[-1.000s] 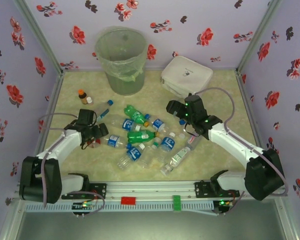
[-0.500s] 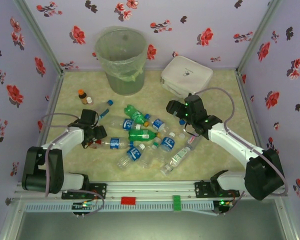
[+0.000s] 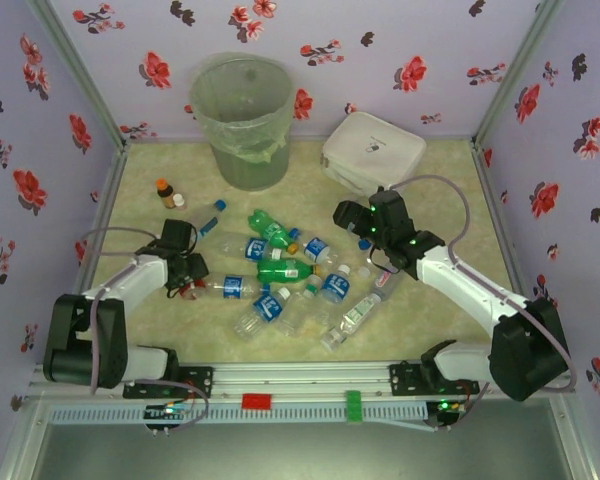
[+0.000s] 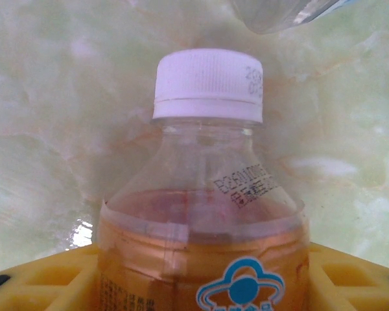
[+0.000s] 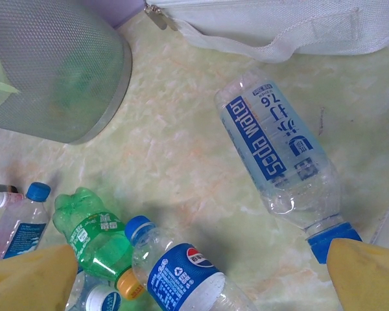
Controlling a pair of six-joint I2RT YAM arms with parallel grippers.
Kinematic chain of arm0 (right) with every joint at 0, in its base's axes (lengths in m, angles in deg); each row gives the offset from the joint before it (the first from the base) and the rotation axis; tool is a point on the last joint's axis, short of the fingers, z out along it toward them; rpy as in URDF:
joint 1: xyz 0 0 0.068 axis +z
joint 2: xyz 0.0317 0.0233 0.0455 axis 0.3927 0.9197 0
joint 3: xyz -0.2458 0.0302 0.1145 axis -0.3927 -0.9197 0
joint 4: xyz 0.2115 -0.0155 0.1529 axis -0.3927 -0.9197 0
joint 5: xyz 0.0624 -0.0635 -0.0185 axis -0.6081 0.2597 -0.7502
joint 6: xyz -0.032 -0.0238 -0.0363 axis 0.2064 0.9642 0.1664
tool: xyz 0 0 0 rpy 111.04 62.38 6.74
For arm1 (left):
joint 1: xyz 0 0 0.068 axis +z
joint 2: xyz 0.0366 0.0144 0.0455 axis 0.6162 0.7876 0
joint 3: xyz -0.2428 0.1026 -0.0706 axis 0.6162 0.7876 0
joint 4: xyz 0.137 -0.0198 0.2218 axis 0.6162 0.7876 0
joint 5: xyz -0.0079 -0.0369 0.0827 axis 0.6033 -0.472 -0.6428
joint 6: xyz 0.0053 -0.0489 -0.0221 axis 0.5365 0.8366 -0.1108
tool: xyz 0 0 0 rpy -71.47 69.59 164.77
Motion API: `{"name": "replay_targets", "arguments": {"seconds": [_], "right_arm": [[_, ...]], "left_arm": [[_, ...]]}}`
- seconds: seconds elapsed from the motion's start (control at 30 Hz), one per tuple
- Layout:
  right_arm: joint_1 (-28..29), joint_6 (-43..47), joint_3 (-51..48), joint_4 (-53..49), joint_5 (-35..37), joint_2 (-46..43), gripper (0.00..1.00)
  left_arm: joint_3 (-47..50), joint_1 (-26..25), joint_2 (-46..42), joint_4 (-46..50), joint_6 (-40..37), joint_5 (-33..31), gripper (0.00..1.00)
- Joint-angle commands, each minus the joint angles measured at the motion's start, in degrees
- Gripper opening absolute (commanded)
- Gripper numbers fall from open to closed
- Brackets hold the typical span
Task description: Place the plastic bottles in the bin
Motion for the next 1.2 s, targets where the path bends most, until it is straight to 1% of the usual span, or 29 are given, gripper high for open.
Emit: {"name": "replay_targets", "arguments": {"seconds": [0.0, 0.17, 0.3, 0.4, 0.5, 0.7, 0.83, 1.03, 1.17], "right_arm": [[0.41, 0.31, 0.43, -0.65, 1.42, -1.03, 1.0], [0.41, 0.19, 0.62, -0.04, 0.49, 0.0, 1.0], [0.41, 0.1, 0.62, 0.32, 0.1, 0.44, 1.0], [0.41, 0.15, 0.68, 0.5, -0.04, 0.66, 1.0], [0.41, 0.46, 0.62, 0.5, 0.03, 0.76, 1.0], [0.32, 1.38, 1.23, -1.06, -0.71, 1.47, 1.0], [0.32, 2.13, 1.47, -2.14, -1.33, 1.76, 1.0], [0.33, 3.99, 2.98, -7.03, -0.08, 1.38, 1.0], [0.32, 5.01, 3.29, -9.01, 1.37, 0.16, 1.0]], "left_arm": [[0.32, -0.31, -4.13, 2.34, 0.2, -3.03, 0.49], [-1.55, -0.31, -12.27, 5.59, -0.53, -5.31, 0.48], [-6.98, -0.28, -18.06, 8.36, -3.94, -5.79, 0.47], [-12.37, -0.31, -19.84, 8.44, -6.12, -5.48, 0.46], [-18.92, -0.64, -19.01, 6.7, -8.33, -4.73, 0.45], [-33.1, -3.26, -12.1, -1.86, -12.22, -0.61, 0.43], [-42.83, -4.6, -4.65, -6.42, -15.13, 1.23, 0.43], [-60.66, -5.45, 10.01, -7.21, -17.81, 7.3, 0.43], [-75.06, -5.77, 21.41, -4.32, -18.96, 10.66, 0.43]]}}
